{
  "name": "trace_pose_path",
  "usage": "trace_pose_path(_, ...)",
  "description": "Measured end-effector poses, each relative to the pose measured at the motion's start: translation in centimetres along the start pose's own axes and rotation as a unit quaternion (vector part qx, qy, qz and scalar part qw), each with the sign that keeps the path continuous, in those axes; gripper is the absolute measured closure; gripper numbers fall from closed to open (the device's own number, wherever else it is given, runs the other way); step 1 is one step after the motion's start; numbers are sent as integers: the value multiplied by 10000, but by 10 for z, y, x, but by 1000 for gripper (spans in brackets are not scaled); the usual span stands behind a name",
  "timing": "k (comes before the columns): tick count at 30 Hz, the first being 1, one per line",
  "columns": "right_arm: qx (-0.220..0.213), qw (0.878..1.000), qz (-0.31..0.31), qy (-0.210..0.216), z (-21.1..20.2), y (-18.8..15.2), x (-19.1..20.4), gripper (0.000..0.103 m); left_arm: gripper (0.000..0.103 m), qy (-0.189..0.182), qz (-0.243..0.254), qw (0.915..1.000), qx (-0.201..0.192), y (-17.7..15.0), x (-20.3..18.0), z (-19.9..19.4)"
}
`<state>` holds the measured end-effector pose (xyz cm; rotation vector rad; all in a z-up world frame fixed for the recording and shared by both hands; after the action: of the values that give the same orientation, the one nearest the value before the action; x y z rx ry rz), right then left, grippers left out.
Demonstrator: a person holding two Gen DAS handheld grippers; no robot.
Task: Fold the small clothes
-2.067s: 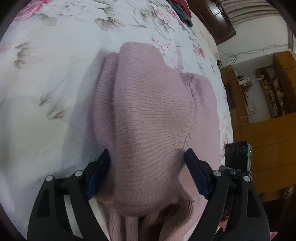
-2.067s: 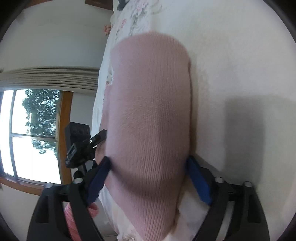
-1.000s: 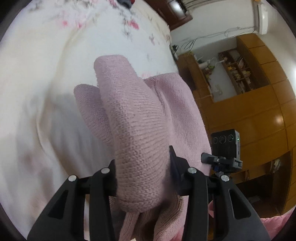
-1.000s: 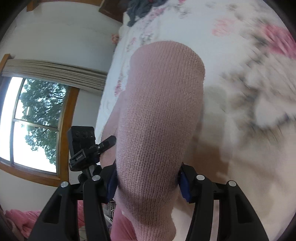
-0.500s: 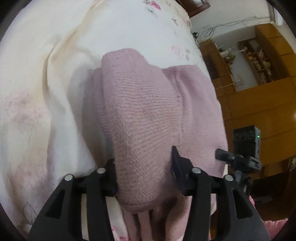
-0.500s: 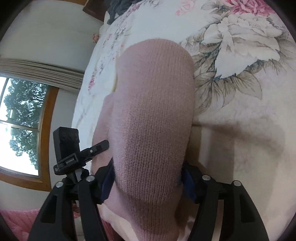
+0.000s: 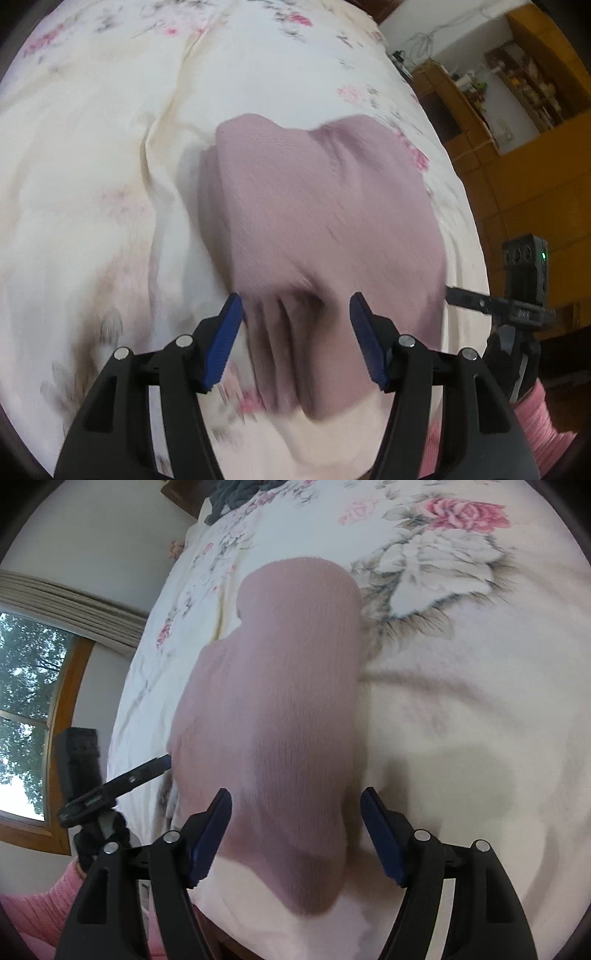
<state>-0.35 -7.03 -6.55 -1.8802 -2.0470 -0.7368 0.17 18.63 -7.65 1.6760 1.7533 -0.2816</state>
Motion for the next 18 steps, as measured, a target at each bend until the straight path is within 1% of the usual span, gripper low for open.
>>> trace_pose_path(4,-43,9999,153,65,-7,-20,-7,30,42,-86,22,9996,276,-24,-12,13)
trace_pose_path(6,-23,9996,279,105,-6,-28,-12,30,44,-10,-62,9989,470,-33,-13,28)
trace_pose_path(8,-4,9994,327,81,-5,-36,-17,30,48,-221,-264,9977,589,-37,-17,39)
trace_pose_path(10,-7,9996,260,-59,-1,-37,-12,30,50,-390,-398,9963,651,-39,-21,47)
trace_pose_path(12,-4,9997,196,-113,-1,-37,-9,30,58,-284,-369,9962,732,-40,-24,55)
trace_pose_path(13,-1,9998,180,-98,-1,-39,-9,30,66,-270,-388,9960,764,-41,-24,60)
trace_pose_path(14,-3,9998,184,-90,-1,-39,-9,30,80,-296,-439,9957,766,-41,-24,62)
trace_pose_path(16,-21,9997,209,-99,-2,-38,-9,30,92,-321,-512,9954,747,-39,-22,64)
trace_pose_path(17,-35,9997,225,-92,-1,-37,-8,30,97,-349,-528,9955,711,-37,-19,60)
trace_pose_path(18,-49,9997,241,-60,-2,-37,-8,30,97,-376,-537,9957,652,-36,-19,56)
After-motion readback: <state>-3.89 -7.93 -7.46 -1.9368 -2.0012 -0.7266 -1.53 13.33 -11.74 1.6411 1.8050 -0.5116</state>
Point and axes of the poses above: each gripper's, at about its wrist camera, not at the fingertips, and z roughly the way its jaws point, x to its left, y to its top, the point moved 3 cm from there along z, roughly the way its jaws point, and after that the axes turned 5 degrees about -y, right-handed, at the moved point
